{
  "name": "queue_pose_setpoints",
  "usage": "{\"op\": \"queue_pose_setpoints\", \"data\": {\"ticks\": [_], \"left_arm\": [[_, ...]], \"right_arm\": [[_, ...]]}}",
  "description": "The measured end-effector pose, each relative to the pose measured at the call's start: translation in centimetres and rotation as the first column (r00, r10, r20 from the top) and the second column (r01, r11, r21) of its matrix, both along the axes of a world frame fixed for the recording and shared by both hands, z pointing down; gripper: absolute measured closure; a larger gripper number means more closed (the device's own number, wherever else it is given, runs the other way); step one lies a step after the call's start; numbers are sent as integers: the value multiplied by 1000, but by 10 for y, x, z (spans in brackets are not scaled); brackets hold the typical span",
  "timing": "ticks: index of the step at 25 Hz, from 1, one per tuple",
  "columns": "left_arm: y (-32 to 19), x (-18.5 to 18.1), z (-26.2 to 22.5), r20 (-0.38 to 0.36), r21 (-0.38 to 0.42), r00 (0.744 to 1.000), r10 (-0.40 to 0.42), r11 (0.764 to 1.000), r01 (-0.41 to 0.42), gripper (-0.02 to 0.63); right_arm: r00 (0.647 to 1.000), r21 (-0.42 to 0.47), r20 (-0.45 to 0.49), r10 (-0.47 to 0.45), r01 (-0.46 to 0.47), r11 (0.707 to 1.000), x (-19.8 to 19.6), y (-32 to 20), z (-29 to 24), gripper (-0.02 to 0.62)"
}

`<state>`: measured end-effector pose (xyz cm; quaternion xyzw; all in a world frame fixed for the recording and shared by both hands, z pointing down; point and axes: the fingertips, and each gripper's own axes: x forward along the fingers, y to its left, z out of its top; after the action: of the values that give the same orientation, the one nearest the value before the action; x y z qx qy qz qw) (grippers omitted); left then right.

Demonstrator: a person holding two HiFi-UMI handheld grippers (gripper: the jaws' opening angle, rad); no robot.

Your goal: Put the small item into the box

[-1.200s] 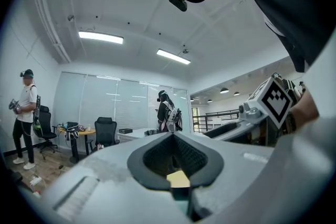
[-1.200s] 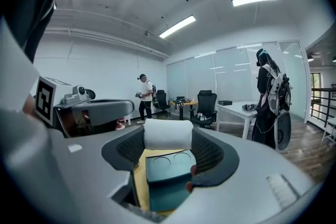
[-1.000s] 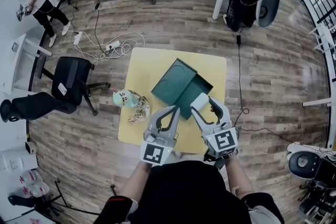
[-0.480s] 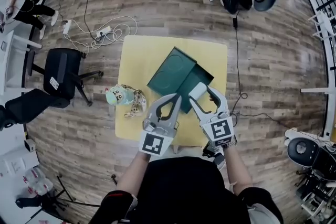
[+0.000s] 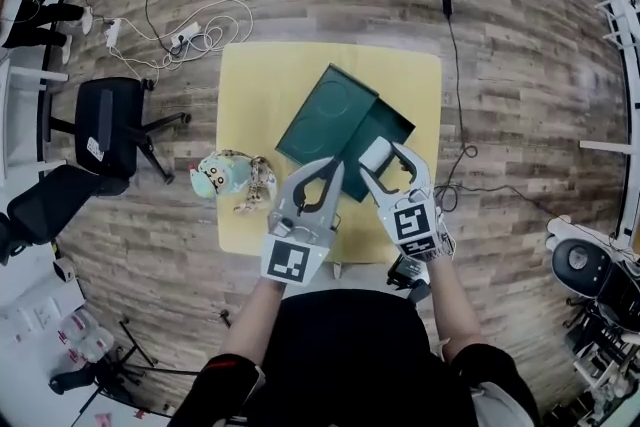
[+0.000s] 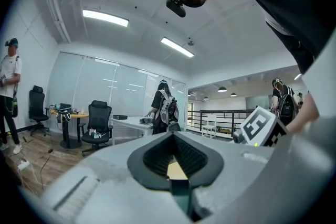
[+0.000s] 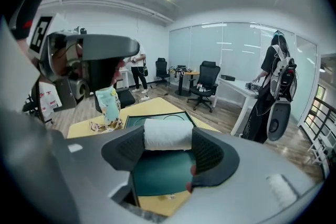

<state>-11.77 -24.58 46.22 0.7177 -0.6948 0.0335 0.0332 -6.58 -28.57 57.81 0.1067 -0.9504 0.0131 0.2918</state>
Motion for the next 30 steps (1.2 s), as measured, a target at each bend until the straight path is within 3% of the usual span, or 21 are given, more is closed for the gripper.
{"op": "queue_pose_setpoints", "data": {"ticks": [14,21,30], "left_arm": [[-30,2,19,-50,-9,996,78,997,-79,604],[-29,-1,25,-62,-13,994,87,996,-88,604],[-28,-15,35,-85,-28,993,77,996,-79,604]], "right_arm": [[971,-53,-234,-51,40,998,-2,-11,83,316],[952,-74,-290,-92,74,995,-9,-6,107,316],[896,-106,-412,-164,132,986,-12,1,139,316]]}}
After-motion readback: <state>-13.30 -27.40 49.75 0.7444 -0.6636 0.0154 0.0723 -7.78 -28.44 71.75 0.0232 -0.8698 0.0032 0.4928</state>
